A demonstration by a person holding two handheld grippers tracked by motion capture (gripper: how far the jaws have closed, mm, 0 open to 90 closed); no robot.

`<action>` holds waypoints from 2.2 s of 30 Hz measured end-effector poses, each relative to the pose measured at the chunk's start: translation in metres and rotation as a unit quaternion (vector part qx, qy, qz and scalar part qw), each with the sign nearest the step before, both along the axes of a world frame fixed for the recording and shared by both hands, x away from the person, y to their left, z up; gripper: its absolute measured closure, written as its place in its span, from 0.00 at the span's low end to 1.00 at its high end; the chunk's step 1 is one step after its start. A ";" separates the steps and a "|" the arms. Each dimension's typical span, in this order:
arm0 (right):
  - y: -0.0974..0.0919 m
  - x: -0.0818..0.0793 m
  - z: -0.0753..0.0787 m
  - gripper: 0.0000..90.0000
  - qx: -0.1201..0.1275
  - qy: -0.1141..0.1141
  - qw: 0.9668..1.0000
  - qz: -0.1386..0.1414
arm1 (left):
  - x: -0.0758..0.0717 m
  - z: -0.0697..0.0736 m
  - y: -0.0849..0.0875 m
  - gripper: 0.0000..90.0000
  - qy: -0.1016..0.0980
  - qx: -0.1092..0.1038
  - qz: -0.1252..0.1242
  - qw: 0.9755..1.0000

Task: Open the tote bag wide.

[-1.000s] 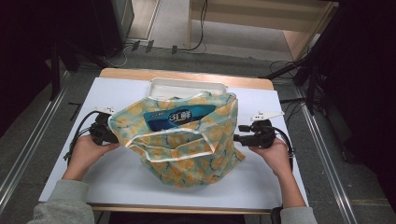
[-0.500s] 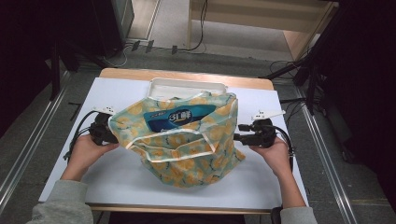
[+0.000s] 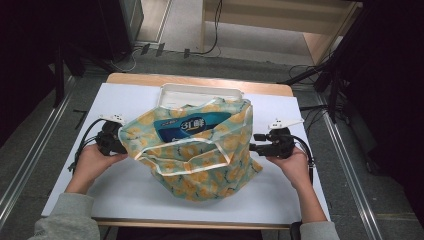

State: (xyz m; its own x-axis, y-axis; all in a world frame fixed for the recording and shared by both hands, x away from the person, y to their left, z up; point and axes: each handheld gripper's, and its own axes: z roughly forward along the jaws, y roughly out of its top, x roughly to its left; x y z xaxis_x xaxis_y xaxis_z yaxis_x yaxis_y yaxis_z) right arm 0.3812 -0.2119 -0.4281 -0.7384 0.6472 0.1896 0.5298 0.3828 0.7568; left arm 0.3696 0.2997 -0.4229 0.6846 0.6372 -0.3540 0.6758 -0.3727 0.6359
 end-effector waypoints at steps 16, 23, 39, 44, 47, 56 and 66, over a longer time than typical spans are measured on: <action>0.003 0.000 -0.001 0.49 -0.006 0.003 1.000 0.014 | -0.001 0.000 0.000 0.48 0.003 -0.007 -0.004 1.000; 0.006 0.000 -0.001 0.51 -0.006 0.013 1.000 0.013 | -0.001 0.000 0.000 0.48 0.003 -0.010 -0.007 1.000; 0.015 0.000 0.007 0.53 -0.007 0.014 0.999 0.034 | -0.001 0.008 0.001 0.49 0.007 -0.015 -0.015 1.000; 0.018 0.001 0.021 0.54 0.001 0.011 0.999 0.048 | 0.000 0.019 -0.003 0.50 0.005 -0.018 -0.031 0.999; 0.018 0.003 0.030 0.55 0.002 0.010 0.998 0.054 | 0.002 0.025 -0.001 0.51 0.009 -0.012 -0.035 0.999; 0.013 0.009 0.065 0.57 0.008 0.014 0.998 0.065 | 0.007 0.049 0.009 0.51 0.000 -0.008 -0.031 0.999; 0.013 0.011 0.104 0.59 0.001 0.009 0.997 0.080 | 0.011 0.075 0.014 0.52 -0.009 -0.003 -0.033 0.999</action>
